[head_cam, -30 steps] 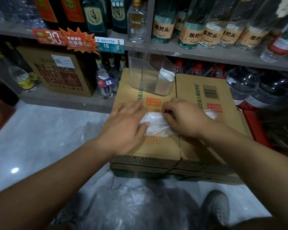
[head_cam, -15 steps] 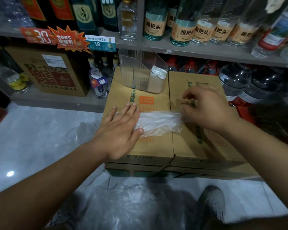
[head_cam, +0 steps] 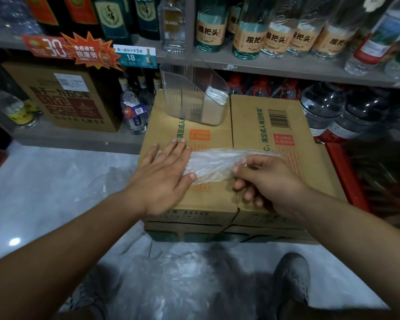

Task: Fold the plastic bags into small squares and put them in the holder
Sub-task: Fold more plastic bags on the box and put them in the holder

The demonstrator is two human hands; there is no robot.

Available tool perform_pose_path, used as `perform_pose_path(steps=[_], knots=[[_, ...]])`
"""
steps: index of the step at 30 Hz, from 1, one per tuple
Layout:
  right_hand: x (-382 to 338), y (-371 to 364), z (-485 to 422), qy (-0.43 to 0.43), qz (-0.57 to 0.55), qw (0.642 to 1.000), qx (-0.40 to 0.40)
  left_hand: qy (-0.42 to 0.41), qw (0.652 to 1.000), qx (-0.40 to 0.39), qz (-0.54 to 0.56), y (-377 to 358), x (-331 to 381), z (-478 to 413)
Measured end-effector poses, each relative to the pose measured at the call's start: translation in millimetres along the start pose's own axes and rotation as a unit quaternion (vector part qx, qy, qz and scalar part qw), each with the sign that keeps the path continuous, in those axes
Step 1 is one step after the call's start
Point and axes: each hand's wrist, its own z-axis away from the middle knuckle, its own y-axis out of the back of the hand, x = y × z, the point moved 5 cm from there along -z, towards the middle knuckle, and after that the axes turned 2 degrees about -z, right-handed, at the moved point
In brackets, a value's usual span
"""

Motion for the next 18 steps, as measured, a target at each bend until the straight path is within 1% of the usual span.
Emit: perform_pose_path(steps=[3,6,9,15,18], knots=[[1,2,-4,-0.011,-0.003,1.000,-0.017,0.001,1.000,0.001,-0.002,-1,-1,0],[-1,6,-6,-0.015,0.033,0.999,-0.040,0.000,1.000,0.003,-0.003,-1,-1,-1],[-5,12,-4,-0.007,0.061,0.997,-0.046,-0.001,1.000,0.004,-0.002,-2,-1,-1],[-7,-1,-6,-0.021,0.013,0.995,-0.094,-0.003,1.000,0.010,0.002,-2,-2,-2],[-6,-6,-9,-0.017,0.022,0.996,-0.088,-0.004,1.000,0.011,0.007,-2,-3,-2]])
